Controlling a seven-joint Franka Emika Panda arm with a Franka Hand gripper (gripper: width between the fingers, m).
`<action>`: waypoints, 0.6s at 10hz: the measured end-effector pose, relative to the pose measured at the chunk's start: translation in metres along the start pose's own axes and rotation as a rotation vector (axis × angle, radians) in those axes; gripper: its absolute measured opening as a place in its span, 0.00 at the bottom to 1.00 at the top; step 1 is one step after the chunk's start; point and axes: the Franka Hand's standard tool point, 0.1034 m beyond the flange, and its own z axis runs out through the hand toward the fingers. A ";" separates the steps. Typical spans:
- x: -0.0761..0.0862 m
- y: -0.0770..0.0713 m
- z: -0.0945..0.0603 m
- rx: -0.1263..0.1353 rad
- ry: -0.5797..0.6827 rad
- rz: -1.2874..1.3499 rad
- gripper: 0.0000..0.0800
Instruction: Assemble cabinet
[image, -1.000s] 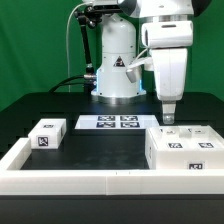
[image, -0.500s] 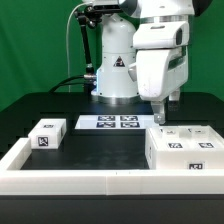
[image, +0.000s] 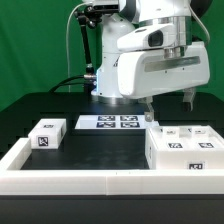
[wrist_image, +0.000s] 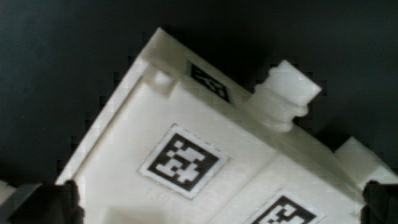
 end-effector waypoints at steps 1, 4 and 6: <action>0.001 -0.002 0.000 0.008 0.003 0.074 1.00; 0.001 -0.011 0.003 0.025 0.013 0.361 1.00; 0.000 -0.025 0.005 0.024 -0.004 0.556 1.00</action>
Offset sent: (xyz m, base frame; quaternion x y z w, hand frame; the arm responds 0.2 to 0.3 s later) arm -0.0174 -0.0100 -0.0057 -0.0511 -0.0094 0.2956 0.9539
